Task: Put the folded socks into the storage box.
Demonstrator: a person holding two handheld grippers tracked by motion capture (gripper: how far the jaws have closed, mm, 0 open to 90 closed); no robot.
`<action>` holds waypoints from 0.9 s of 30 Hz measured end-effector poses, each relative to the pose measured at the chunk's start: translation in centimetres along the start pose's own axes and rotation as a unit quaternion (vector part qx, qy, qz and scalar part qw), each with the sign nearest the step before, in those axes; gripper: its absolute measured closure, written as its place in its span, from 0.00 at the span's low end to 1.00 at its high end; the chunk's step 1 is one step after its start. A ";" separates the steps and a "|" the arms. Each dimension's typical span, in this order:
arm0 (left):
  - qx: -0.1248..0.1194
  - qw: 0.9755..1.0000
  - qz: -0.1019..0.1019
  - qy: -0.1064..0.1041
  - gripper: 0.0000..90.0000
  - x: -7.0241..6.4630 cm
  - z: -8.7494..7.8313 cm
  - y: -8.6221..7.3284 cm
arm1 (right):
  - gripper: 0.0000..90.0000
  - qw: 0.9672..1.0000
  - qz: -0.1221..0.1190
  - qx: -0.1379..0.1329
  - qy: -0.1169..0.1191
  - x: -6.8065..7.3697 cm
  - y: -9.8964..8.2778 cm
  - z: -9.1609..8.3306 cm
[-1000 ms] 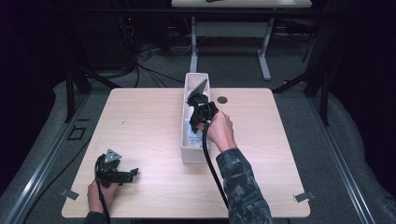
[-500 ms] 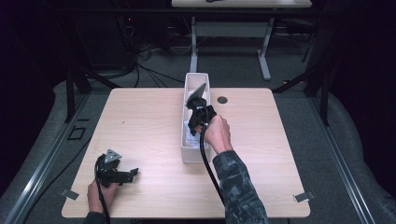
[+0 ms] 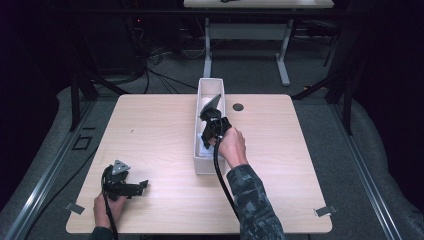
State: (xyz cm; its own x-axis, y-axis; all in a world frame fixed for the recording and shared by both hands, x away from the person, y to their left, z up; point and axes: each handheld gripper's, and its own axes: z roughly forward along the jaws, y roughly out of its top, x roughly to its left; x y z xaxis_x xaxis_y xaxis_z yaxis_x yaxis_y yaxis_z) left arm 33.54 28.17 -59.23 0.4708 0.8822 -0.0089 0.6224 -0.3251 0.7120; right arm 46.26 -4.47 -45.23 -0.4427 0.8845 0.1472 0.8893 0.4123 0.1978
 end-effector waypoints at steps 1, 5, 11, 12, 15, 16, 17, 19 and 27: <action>0.000 1.000 0.000 0.000 0.01 0.0 0.0 0.0 | 0.72 1.000 0.000 -0.001 0.000 0.0 0.0 0.0; -0.001 1.000 0.000 0.000 0.01 0.0 0.0 0.0 | 0.71 1.000 0.005 -0.001 -0.007 0.0 -0.3 0.6; 0.000 1.000 0.000 0.000 0.01 0.0 0.0 0.0 | 0.69 1.000 0.011 0.009 -0.006 -0.5 -0.5 1.5; 0.000 1.000 0.000 0.000 0.01 0.0 0.0 0.0 | 0.69 1.000 0.010 0.010 -0.003 -0.5 -0.6 1.6; 0.000 1.000 0.000 0.000 0.01 0.0 0.0 0.0 | 0.68 1.000 0.006 0.013 -0.003 -0.4 -0.6 1.8; 0.000 1.000 0.000 0.000 0.01 0.0 0.0 0.0 | 0.68 1.000 0.004 0.009 -0.010 -0.3 -0.7 1.9; 0.000 1.000 0.000 0.000 0.01 0.0 0.0 0.0 | 0.68 1.000 0.003 0.012 -0.007 -0.3 -0.7 1.9; 0.000 1.000 0.000 0.000 0.01 0.0 0.0 0.0 | 0.66 1.000 0.001 0.014 -0.003 -0.3 -0.7 2.0; 0.000 1.000 0.000 0.000 0.01 0.0 0.0 0.0 | 0.61 1.000 -0.001 0.019 -0.005 -0.2 -1.0 1.9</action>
State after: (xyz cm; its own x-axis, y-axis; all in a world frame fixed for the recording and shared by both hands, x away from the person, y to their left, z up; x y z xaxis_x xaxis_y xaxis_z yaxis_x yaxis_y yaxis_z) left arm 33.53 28.17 -59.23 0.4709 0.8821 -0.0088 0.6224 -0.3252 0.7119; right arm 45.71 -4.66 -47.27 -0.4427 0.8862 0.1370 0.8926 0.4209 0.1618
